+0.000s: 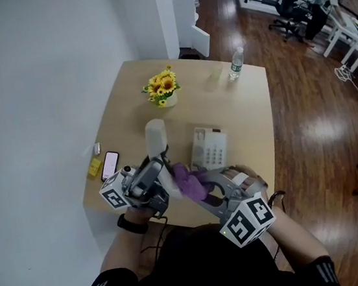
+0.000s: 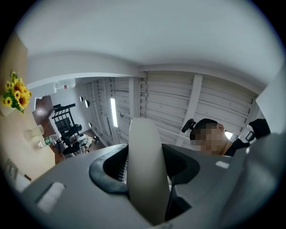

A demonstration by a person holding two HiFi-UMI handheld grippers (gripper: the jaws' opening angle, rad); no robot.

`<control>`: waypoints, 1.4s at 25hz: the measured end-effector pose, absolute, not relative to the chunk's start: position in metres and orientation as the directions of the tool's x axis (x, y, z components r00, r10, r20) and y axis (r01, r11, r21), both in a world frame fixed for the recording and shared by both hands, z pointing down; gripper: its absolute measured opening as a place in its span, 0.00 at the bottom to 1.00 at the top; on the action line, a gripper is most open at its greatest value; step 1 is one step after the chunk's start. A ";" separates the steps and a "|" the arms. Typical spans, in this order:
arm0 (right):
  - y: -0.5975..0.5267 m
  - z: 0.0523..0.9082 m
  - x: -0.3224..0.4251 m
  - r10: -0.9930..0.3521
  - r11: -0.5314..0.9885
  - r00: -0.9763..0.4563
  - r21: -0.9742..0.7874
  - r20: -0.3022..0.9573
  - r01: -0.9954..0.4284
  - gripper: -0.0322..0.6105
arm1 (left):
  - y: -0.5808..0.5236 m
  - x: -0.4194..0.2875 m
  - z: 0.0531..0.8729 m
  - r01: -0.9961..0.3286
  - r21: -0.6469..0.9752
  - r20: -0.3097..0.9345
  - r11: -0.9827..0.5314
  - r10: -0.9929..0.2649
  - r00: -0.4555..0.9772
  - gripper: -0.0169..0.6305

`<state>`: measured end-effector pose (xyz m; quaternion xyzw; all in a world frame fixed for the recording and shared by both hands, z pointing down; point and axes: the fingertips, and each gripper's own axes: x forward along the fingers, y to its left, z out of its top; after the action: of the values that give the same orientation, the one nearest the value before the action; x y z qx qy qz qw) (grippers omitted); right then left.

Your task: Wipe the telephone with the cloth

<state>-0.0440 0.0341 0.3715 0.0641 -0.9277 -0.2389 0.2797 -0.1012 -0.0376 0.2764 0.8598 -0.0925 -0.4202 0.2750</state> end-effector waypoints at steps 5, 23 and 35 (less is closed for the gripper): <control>0.036 0.376 -0.053 -0.218 0.872 -0.830 0.485 0.514 0.071 0.26 | -0.039 -0.099 0.280 0.063 0.556 -0.661 -0.829 -0.395 0.637 0.36; -0.087 0.508 -0.016 -0.297 0.953 -0.783 0.116 0.547 -0.281 0.26 | -0.066 -0.127 0.387 -0.245 0.693 -0.295 -0.677 -0.578 0.761 0.36; -0.223 0.646 -0.022 -0.340 0.926 -0.484 0.197 0.807 -0.321 0.26 | -0.061 -0.125 0.442 -0.277 0.743 -0.151 -0.610 -0.555 0.818 0.36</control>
<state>-0.0220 -0.2234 0.6459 0.1918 -0.8613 -0.0098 0.4705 -0.1255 -0.0607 0.4424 0.8775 -0.2372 -0.1865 0.3727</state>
